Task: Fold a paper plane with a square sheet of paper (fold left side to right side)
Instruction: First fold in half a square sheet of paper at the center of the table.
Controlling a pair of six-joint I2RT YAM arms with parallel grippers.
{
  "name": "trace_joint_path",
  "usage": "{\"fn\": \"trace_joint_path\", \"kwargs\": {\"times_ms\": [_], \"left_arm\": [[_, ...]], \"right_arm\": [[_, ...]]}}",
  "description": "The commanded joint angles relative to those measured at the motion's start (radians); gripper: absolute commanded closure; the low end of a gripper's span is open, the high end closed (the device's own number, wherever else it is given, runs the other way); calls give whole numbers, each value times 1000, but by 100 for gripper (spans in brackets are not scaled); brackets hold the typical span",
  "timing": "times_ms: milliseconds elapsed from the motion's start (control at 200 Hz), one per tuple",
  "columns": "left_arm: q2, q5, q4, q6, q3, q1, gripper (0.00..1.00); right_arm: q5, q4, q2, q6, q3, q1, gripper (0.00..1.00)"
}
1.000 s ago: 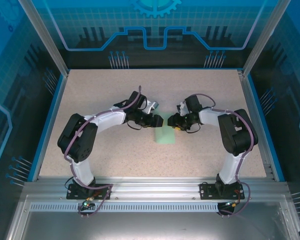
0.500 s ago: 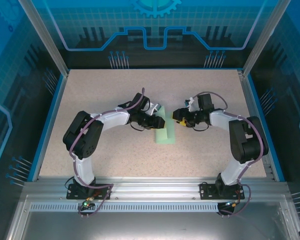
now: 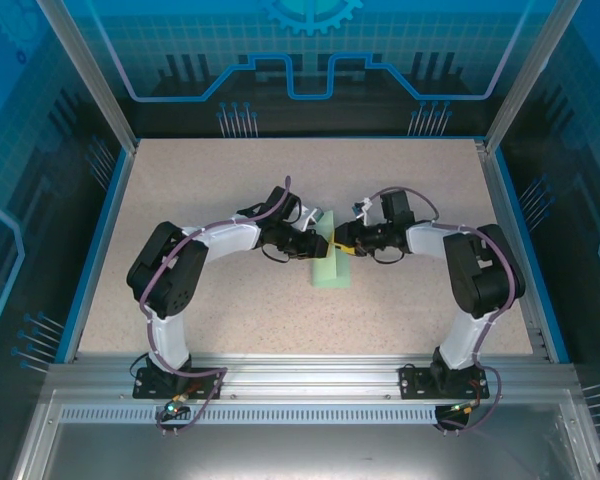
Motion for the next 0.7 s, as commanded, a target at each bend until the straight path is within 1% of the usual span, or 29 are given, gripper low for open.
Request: {"fn": "trace_joint_path", "kwargs": {"times_ms": [0,30,60,110,215,240,340,420,570,695], "left_arm": [[-9,-6,-15,-2,28,-8,72],[-22,-23,-24,1,26,-8,69],[-37,-44,-32,4,22,-7,67],[-68,-88,-48,8,13,-5,61],[-127,-200,-88,-3,-14,5,51],[-137,-222,-95,-9,-20,7,50],[-141,-279,-131,-38,-31,10,43],[-110,-290,-148,-71,-23,11,40],[-44,-277,-114,-156,-15,11,38],[-5,-263,-111,-176,14,9,37]], "right_arm": [[-1,0,13,-2,25,9,83],[5,-4,10,-7,25,7,89],[12,-16,7,-18,27,5,93],[37,-59,2,-46,40,4,98],[111,-184,6,-131,84,0,97],[127,-214,8,-147,91,0,97],[169,-268,17,-182,112,-3,96],[198,-301,29,-200,121,-3,96],[263,-366,42,-221,136,-9,95],[279,-367,41,-219,124,-12,93]]}}
